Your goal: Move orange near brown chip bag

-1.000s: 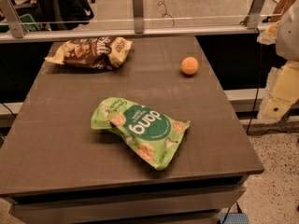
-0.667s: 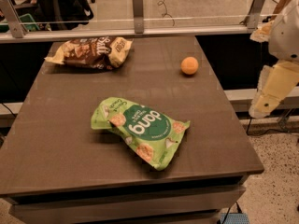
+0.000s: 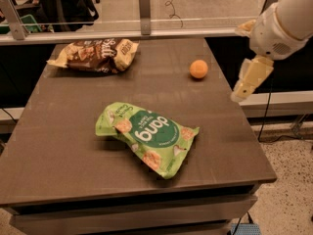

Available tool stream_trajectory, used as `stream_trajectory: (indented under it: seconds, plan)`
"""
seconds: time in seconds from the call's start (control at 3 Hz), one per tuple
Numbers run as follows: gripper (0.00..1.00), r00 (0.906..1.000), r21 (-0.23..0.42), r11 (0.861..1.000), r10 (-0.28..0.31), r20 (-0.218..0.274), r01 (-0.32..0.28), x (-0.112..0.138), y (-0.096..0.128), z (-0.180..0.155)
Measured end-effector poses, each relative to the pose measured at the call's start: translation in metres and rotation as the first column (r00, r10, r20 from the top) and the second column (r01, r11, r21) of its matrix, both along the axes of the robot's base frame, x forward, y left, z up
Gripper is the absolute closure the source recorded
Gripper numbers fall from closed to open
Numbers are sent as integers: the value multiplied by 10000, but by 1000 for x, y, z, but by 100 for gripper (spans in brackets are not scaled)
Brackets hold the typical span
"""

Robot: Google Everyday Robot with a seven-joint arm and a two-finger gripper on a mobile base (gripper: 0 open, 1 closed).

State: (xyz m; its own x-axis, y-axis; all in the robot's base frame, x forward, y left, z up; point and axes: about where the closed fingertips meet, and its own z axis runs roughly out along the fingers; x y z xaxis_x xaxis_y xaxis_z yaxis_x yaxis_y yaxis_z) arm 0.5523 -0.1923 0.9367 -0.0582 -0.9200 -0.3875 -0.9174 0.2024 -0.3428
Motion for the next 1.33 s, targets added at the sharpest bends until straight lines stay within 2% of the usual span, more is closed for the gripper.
stream_trajectory:
  seconds: [0.33, 1.0, 1.33]
  plan:
    - [0, 9998, 819, 9964, 214, -44, -209, 43, 13, -19]
    - [0, 9948, 2321, 9716, -229, -994, 455, 106, 25, -61]
    - [0, 9896, 2800, 9569, -392, -1384, 770, 125, 33, -78]
